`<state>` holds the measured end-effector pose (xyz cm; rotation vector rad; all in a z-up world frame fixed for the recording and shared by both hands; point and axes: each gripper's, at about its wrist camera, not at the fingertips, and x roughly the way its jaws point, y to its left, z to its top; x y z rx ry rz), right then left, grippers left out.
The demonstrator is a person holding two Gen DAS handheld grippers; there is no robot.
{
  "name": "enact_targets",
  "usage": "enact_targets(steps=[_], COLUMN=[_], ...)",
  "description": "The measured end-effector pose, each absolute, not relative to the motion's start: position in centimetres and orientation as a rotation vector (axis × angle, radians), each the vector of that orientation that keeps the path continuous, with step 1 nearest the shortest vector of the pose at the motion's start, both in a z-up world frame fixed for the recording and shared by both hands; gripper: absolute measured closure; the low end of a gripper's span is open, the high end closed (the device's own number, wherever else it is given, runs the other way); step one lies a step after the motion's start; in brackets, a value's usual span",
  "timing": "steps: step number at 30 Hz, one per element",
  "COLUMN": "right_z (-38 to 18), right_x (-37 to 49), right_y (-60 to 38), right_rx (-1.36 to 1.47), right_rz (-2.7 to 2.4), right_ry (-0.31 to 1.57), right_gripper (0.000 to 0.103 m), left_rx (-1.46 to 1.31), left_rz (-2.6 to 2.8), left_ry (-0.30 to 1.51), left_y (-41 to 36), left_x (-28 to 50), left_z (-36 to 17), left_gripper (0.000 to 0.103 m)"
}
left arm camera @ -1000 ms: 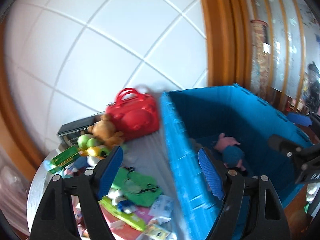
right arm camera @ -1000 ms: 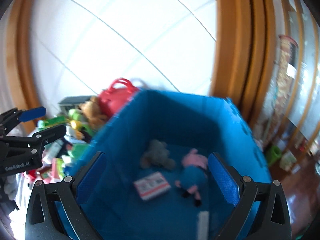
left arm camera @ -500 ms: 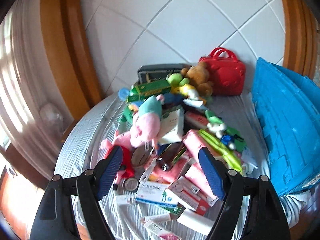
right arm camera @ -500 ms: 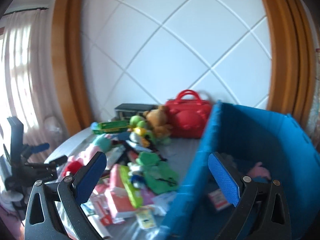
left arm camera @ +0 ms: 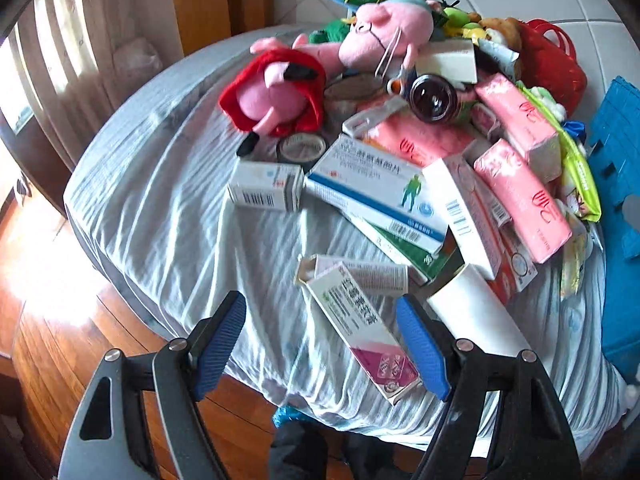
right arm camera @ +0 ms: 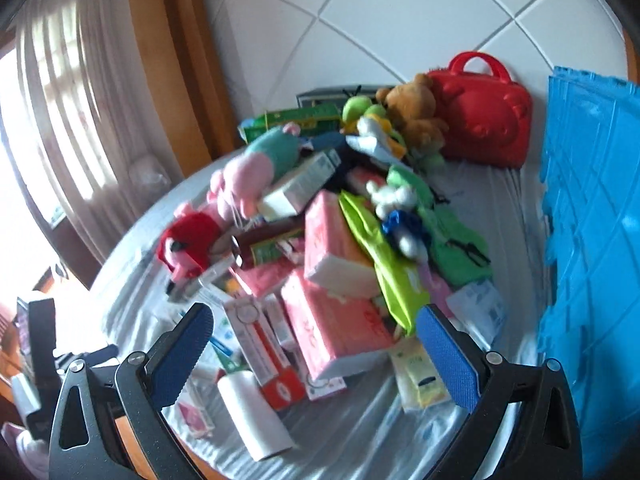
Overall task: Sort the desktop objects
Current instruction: 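Return both grippers to the pile of boxes and packets, then grasp the white-red ointment box with the left gripper while the right grasps the yellow snack bag, then carry both items over the blue crate and open both grippers to drop them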
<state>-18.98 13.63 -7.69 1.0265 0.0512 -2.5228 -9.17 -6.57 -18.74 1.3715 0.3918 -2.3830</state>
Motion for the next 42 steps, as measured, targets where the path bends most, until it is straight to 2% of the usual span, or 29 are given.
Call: enact_targets(steps=[5, 13, 16, 20, 22, 23, 24, 25, 26, 27, 29, 32, 36, 42], right_z=[-13.5, -18.0, -19.0, -19.9, -20.1, -20.1, -20.0, -19.9, -19.8, -19.8, -19.2, -17.3, -14.2, -6.6], right_x=[-19.5, -21.2, -22.1, -23.3, -23.6, -23.7, -23.7, -23.7, -23.7, -23.7, -23.4, -22.1, -20.7, -19.2], right_y=[14.7, 17.9, 18.7, 19.4, 19.8, 20.0, 20.1, 20.2, 20.2, 20.3, 20.2, 19.8, 18.5, 17.0], right_rx=[1.134, 1.258, 1.274, 1.31, 1.325, 1.33, 1.33, 1.333, 1.343, 1.35, 1.343, 1.284, 1.194, 0.97], right_rz=[-2.524, -2.584, -2.596, -2.583, -2.568, -2.569, -2.576, -2.585, -2.588, -2.581, -2.577, -2.58, -2.576, -2.645], right_ry=[0.155, 0.098, 0.103, 0.09, 0.059, 0.057, 0.063, 0.074, 0.077, 0.072, 0.08, 0.082, 0.067, 0.04], right_gripper=[0.0, 0.0, 0.0, 0.0, 0.0, 0.005, 0.013, 0.043, 0.056, 0.057, 0.066, 0.075, 0.078, 0.079], left_rx=[1.361, 1.366, 1.361, 1.336, 1.342, 1.344, 1.343, 1.335, 1.327, 1.313, 1.275, 1.204, 1.099, 0.981], left_rz=[-2.349, -2.28, -2.273, -2.3, -2.314, -2.321, -2.329, -2.342, -2.352, -2.366, -2.401, -2.456, -2.547, -2.703], left_ry=[0.413, 0.435, 0.436, 0.408, 0.395, 0.401, 0.401, 0.392, 0.378, 0.365, 0.328, 0.282, 0.208, 0.16], left_y=[-4.8, -3.6, -3.6, -3.1, -3.1, -3.1, -3.1, -3.0, -2.8, -2.8, -2.7, -2.5, -2.0, -0.6], left_x=[-9.3, -9.7, -9.8, -10.1, -10.1, -10.3, -10.4, -10.3, -10.4, -10.4, -10.3, -10.3, -11.0, -13.2], left_z=[-20.7, -22.8, -23.3, -23.1, -22.9, -22.9, -22.7, -22.4, -22.1, -21.7, -20.5, -18.1, -14.0, -7.8], left_gripper=[0.025, 0.031, 0.042, 0.069, 0.076, 0.076, 0.076, 0.076, 0.076, 0.076, 0.076, 0.076, 0.076, 0.076])
